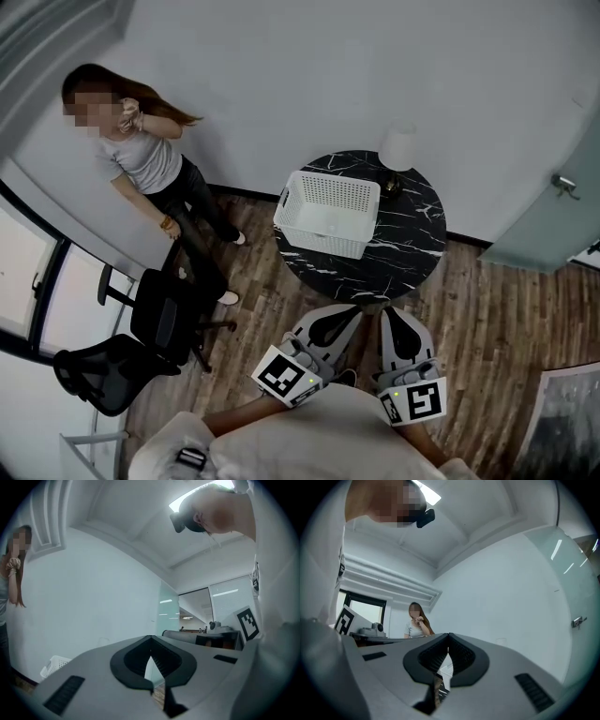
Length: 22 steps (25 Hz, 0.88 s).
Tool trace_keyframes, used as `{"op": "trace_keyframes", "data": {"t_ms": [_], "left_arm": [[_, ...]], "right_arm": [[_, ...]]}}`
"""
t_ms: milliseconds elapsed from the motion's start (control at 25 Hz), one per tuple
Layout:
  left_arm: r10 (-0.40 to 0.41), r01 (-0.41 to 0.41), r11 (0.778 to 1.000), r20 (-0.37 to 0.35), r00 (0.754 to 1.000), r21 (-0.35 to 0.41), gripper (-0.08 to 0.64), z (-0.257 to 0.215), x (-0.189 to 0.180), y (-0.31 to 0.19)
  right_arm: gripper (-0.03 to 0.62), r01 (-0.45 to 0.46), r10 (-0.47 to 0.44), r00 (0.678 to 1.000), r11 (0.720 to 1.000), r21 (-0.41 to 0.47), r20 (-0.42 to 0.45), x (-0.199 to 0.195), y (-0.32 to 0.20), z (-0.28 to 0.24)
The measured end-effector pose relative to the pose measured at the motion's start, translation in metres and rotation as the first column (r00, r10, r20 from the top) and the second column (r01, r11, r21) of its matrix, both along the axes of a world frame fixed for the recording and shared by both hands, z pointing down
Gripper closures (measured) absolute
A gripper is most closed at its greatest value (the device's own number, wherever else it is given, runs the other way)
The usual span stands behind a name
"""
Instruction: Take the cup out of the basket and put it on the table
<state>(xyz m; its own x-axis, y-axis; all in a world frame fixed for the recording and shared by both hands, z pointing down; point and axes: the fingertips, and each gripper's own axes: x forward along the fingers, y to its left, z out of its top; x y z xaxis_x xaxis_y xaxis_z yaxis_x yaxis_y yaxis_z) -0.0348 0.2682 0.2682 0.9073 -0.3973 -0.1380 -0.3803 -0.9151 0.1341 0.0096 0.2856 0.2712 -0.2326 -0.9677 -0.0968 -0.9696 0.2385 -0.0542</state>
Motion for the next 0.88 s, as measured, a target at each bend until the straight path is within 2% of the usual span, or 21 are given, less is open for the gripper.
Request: {"op": "trace_keyframes", "data": {"t_ms": [440, 880], "left_arm": [[-0.035, 0.037, 0.999, 0.045, 0.998, -0.036, 0.555, 0.016, 0.033, 0.01], [-0.075, 0.076, 0.996, 0.031, 0.997, -0.037, 0.555, 0.022, 0.03, -0.035]], "right_arm": [[0.584, 0.015, -0.015, 0.999, 1.0, -0.009, 0.041, 0.035, 0.011, 0.011], [0.584, 0.041, -0.04, 0.999, 0.999, -0.02, 0.029, 0.038, -0.034, 0.02]]}}
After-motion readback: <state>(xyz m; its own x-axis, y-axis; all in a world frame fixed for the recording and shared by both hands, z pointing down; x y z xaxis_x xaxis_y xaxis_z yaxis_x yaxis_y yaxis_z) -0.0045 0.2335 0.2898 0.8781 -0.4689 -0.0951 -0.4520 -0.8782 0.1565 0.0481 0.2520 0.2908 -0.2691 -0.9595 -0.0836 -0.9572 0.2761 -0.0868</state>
